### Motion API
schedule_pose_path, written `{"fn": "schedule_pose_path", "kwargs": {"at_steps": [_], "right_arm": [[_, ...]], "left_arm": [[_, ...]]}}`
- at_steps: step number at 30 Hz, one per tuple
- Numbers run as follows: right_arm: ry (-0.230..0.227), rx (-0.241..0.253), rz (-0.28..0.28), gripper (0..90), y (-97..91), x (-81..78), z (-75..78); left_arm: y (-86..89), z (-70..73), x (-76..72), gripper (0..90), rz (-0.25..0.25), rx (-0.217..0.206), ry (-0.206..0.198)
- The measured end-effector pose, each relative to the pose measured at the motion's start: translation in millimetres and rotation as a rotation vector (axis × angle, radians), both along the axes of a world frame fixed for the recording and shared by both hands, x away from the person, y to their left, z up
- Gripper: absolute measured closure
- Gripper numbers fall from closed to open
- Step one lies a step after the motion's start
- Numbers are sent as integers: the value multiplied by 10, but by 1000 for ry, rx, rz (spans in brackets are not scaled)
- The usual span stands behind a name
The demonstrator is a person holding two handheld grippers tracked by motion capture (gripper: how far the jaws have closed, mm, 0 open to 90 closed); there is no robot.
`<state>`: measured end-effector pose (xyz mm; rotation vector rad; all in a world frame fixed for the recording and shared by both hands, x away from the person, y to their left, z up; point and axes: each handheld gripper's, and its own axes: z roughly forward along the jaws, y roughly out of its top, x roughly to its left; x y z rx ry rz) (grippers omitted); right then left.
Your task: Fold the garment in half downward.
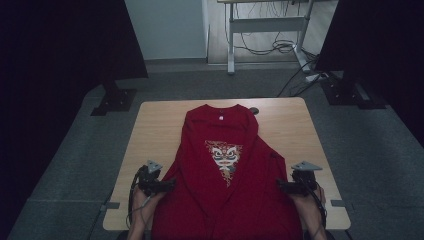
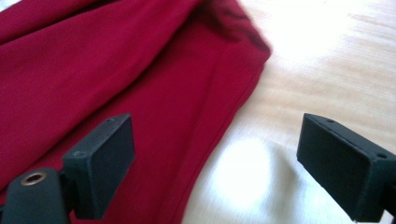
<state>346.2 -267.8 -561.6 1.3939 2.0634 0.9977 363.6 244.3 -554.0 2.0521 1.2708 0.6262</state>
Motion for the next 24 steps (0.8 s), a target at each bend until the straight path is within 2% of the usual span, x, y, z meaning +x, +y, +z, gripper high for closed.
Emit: {"fn": "schedule_pose_path", "kwargs": {"at_steps": [2,3,5,6,7,9,12,13,14,15,18,19,20,22,24], "right_arm": [[7,2,-11,116,4,38,-23],[7,2,-11,116,4,38,-23],[8,-14,-11,132,36,19,-66],[8,-17,-6,133,37,-7,-67],[8,-17,-6,133,37,-7,-67],[5,-16,-24,152,49,-194,-76],[3,-15,-24,159,55,-250,-78],[3,-15,-24,159,55,-250,-78],[0,-15,-9,166,54,-420,-86],[1,-15,0,165,45,-490,-89],[1,-15,8,165,39,-516,-90],[1,-15,8,165,39,-516,-90],[10,-17,40,143,16,-493,-82],[19,-20,38,124,30,-403,-62],[12,-17,37,124,42,-356,-45]], "left_arm": [[0,0,0,91,0,0,0],[55,-58,-15,91,-3,-47,-14],[62,-59,-49,89,0,-47,-13],[60,-65,-164,89,25,-47,-16],[60,-65,-164,93,25,-47,-16],[38,-74,-346,97,52,-48,-20],[38,-74,-346,100,52,-48,-20],[39,-83,-533,100,49,-48,-20],[52,-86,-602,99,39,-48,-20],[60,-87,-629,99,34,-49,-20],[60,-87,-629,99,34,-49,-20],[64,-61,-578,99,-2,-40,-6],[46,-41,-537,119,0,-34,-15],[-5,-7,-448,132,-19,-39,-41],[-5,-7,-448,142,-19,-39,-41]]}}
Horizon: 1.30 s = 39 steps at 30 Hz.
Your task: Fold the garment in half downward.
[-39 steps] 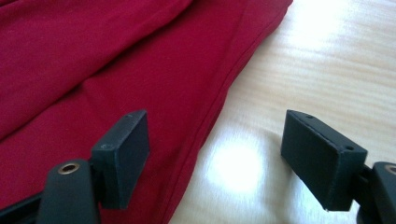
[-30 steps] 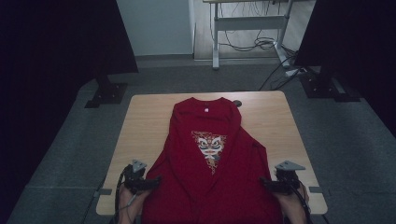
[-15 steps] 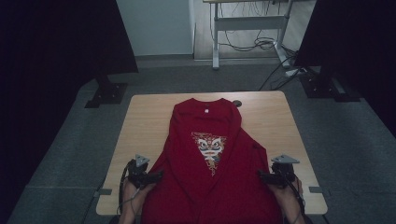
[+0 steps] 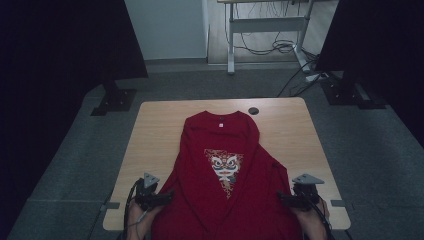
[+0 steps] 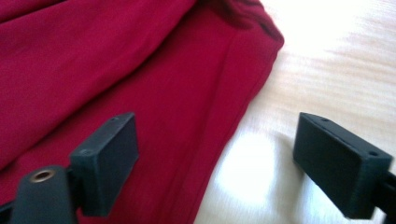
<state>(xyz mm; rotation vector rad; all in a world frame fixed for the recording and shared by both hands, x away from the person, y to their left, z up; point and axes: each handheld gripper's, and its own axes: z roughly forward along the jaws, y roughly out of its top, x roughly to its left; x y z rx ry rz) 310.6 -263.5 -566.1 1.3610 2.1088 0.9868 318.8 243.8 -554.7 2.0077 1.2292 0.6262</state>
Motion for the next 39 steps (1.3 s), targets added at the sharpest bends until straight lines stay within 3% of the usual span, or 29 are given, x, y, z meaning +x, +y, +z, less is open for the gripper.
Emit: {"fn": "schedule_pose_path", "kwargs": {"at_steps": [1,2,3,4,5,6,7,9,10,11,13,14,15,16,19,20,21,24,25,26,29,30,31,32,38,39], "right_arm": [[0,0,0,119,0,0,0],[0,0,0,119,0,0,0],[-21,7,-1,119,45,162,52],[-21,7,-1,107,45,162,52],[-21,7,-1,107,45,162,52],[-10,1,-2,107,69,306,33],[-10,1,-2,105,69,306,33],[-2,-2,-30,105,22,335,-23],[-2,-2,-30,114,22,335,-23],[-3,-2,-47,115,-43,286,-28],[-2,-2,-53,115,-56,273,-28],[-2,-2,-53,115,-56,273,-28],[-2,-2,-53,115,-56,273,-28],[-2,-1,-56,114,-65,256,-29],[0,0,-53,109,-65,261,-28],[9,-2,-43,114,-36,306,-1],[1,-4,-39,113,-20,328,14],[-5,-5,-36,111,-4,353,30],[-5,-5,-36,111,-4,353,30],[-15,-7,-33,111,33,479,61],[-9,-11,-39,114,29,550,50],[-1,-1,-119,121,-115,640,-11],[-4,4,-151,124,-181,639,-12],[-2,7,-160,124,-234,635,-12],[0,1,-140,134,-225,615,0],[0,1,-140,138,-225,615,0]], "left_arm": [[-91,19,167,142,-17,35,-12],[-91,19,167,147,-17,35,-12],[-91,19,167,147,-17,35,-12],[-110,-8,311,147,-11,69,-4],[-110,-8,311,140,-11,69,-4],[-110,-8,311,140,-11,69,-4],[59,0,365,140,76,76,-24],[59,0,365,159,76,76,-24],[367,-3,384,159,246,77,-42],[458,-14,399,192,241,15,-16],[458,-14,399,192,241,15,-16],[486,-14,359,192,209,-26,-15],[486,-14,359,191,209,-26,-15],[395,25,338,191,159,-28,-15],[395,25,338,151,159,-28,-15],[124,30,409,135,64,0,10],[58,11,446,134,52,33,17],[58,11,446,135,52,33,17],[-34,21,586,135,80,68,11],[-41,28,651,140,114,100,-18],[-41,28,651,163,114,100,-18],[181,-8,778,167,259,99,-66],[248,-14,785,168,278,75,-59],[297,-18,788,168,284,54,-52],[316,5,755,166,264,40,-49],[194,20,774,166,192,39,-25]]}}
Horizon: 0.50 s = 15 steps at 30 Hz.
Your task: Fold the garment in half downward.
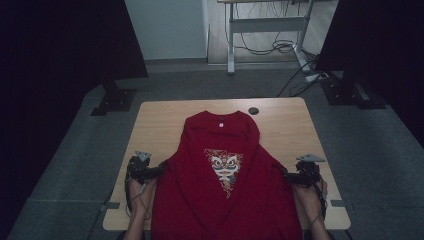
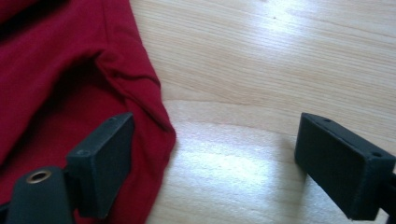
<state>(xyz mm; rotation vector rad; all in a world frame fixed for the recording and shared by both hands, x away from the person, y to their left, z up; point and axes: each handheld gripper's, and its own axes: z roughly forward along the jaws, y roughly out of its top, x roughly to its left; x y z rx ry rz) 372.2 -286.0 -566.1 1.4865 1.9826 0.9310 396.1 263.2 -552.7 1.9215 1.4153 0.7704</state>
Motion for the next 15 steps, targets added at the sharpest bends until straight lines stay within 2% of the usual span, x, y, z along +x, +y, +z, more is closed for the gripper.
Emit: {"fn": "schedule_pose_path", "kwargs": {"at_steps": [1,4,5,6,7,9,10,11,15], "right_arm": [[-21,-8,44,134,116,41,32],[-17,-11,56,132,156,71,33],[-17,-11,56,132,156,71,33],[-17,-11,56,132,156,71,33],[3,-17,57,132,228,179,14],[3,-17,57,123,228,179,14],[3,-17,57,123,228,179,14],[-5,1,-15,135,141,208,-2],[-9,3,-17,167,141,147,-3]], "left_arm": [[-51,-6,17,141,-23,7,5],[-51,-6,17,143,-23,7,5],[-125,-5,99,143,-10,42,4],[-125,-5,99,144,-10,42,4],[-125,-5,99,144,-10,42,4],[-125,-5,99,144,-10,42,4],[140,-39,215,144,81,-73,29],[147,-38,189,137,73,-67,25],[149,-41,107,172,53,-68,23]]}}
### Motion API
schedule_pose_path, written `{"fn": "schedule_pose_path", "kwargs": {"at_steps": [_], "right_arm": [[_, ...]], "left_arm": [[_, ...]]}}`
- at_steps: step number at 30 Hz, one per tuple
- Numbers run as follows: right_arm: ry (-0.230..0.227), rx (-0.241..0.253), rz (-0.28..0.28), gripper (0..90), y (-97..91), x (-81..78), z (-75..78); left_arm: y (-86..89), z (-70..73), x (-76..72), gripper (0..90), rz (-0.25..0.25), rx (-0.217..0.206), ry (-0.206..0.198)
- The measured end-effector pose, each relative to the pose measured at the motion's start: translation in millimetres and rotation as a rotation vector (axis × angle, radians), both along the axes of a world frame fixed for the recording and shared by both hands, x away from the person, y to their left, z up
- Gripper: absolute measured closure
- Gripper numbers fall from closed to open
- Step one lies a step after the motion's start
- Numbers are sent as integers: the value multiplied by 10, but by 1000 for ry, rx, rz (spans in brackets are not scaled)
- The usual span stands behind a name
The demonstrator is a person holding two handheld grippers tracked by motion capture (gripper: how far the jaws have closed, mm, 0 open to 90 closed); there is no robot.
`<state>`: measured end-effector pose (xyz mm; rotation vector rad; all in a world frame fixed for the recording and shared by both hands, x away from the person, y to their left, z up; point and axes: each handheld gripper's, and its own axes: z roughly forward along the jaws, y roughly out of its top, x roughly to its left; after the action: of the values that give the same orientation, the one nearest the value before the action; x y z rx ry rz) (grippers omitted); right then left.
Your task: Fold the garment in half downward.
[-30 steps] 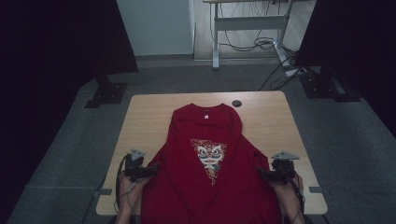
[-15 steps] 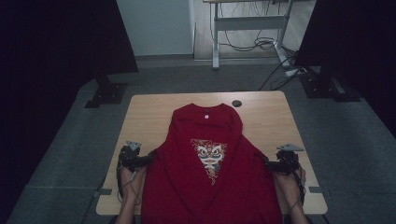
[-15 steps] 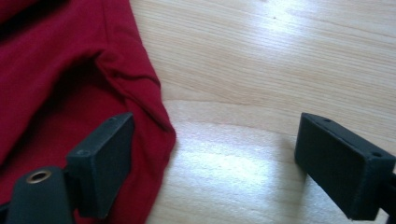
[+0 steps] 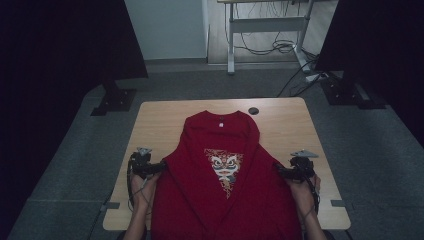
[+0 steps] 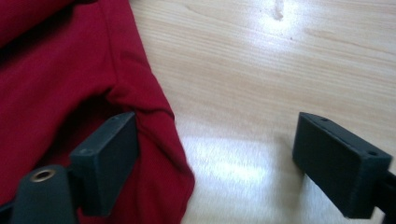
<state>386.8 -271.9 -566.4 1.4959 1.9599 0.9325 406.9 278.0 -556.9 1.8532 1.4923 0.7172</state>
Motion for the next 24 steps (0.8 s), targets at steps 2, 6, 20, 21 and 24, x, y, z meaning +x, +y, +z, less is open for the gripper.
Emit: {"fn": "schedule_pose_path", "kwargs": {"at_steps": [2,6,20,21,24], "right_arm": [[-6,1,9,198,-5,-72,-2],[-10,3,35,226,-35,-328,-11],[-9,52,123,162,-139,-683,33],[-9,52,123,159,-139,-683,33],[-33,51,152,135,53,-445,144]], "left_arm": [[8,-4,-89,172,-12,-1,0],[16,-15,-333,171,-45,1,1],[323,185,-726,117,-115,-48,5],[174,258,-607,117,-150,-57,-20],[-64,262,-417,98,-188,-47,-22]]}}
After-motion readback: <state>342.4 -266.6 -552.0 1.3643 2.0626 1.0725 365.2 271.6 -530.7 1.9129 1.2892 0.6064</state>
